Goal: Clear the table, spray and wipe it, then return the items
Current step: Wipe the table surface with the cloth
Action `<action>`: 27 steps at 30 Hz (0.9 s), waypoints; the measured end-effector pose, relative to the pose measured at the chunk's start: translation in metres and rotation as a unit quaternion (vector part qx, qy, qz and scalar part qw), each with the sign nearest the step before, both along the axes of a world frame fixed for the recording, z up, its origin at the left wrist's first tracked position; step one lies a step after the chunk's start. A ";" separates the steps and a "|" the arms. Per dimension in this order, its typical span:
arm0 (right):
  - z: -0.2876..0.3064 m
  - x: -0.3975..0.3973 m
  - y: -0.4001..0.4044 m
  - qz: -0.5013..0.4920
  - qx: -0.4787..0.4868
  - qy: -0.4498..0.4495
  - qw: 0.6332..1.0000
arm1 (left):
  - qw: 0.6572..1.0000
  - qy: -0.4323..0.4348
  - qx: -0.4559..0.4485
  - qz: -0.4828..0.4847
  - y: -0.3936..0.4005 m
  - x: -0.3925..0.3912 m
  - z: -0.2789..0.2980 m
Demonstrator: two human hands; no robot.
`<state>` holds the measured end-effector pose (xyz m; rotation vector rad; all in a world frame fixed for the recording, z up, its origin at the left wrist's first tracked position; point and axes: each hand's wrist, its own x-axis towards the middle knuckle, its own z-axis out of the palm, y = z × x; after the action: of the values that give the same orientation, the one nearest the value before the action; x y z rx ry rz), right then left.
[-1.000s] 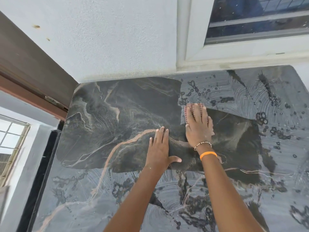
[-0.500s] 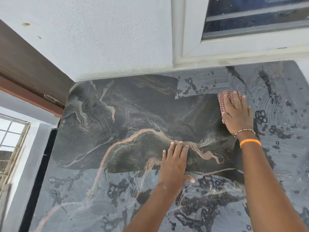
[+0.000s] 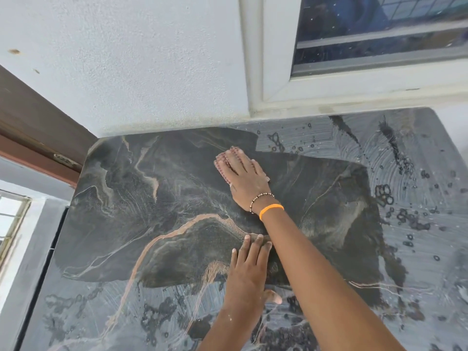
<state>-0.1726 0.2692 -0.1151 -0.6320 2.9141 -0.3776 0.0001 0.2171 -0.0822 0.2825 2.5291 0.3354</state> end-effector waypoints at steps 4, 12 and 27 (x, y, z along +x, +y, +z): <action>-0.005 -0.019 0.044 -0.026 0.005 0.009 1.000 | 0.999 0.029 0.026 0.025 -0.003 -0.002 0.000; -0.006 -0.010 0.160 -0.449 -0.046 0.013 0.892 | 0.998 0.039 -0.019 0.052 -0.011 -0.018 0.002; 0.001 -0.083 -0.049 -0.011 -0.027 -0.007 1.000 | 0.994 0.050 -0.067 0.067 -0.006 -0.031 0.011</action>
<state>-0.2560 0.2201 -0.1141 -0.6026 2.9090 -0.4643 -0.0306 0.2113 -0.0713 0.0786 2.6617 0.2055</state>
